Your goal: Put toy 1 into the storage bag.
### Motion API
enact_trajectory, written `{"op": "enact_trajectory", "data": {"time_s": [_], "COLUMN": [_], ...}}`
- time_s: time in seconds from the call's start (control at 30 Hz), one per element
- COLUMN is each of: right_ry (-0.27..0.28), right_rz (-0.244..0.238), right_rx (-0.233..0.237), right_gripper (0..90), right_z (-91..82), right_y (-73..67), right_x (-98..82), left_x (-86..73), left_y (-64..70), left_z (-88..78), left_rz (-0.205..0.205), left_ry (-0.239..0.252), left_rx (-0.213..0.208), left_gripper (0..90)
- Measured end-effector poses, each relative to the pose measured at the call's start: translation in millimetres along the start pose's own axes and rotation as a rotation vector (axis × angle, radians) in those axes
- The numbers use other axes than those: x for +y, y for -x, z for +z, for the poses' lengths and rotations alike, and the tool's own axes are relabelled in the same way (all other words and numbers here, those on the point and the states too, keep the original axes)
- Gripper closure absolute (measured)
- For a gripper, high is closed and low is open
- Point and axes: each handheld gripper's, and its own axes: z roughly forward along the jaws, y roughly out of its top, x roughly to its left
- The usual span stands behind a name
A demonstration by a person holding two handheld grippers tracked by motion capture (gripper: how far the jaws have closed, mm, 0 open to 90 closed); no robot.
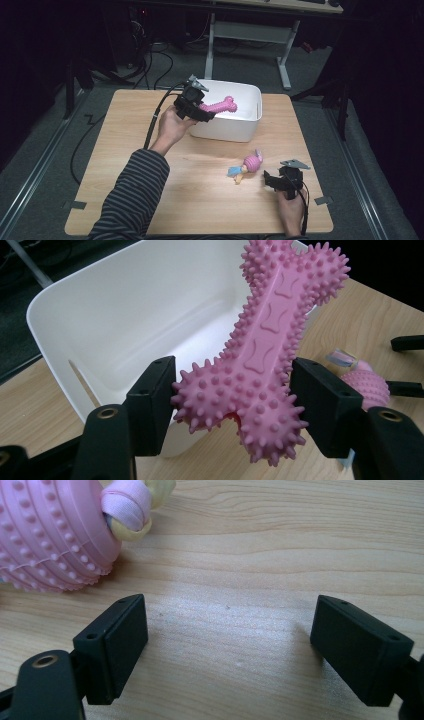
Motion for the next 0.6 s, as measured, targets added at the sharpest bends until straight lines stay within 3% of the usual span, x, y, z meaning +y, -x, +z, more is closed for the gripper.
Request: {"op": "enact_trajectory", "data": {"time_s": [0.33,0.6], "right_ry": [0.000,0.000], "right_rz": [-0.002,-0.003], "right_rx": [0.000,0.000], "right_gripper": [15.1,15.0], "right_z": [0.0,0.0], "right_y": [0.1,0.2], "right_x": [0.0,0.0], "left_x": [0.1,-1.7], "left_y": [-10.7,-16.2], "left_z": [14.4,27.3], "left_rz": [-0.059,-0.080], "left_ry": [0.013,0.010], "left_rx": [0.009,0.021], "left_gripper": [36.9,36.8]}}
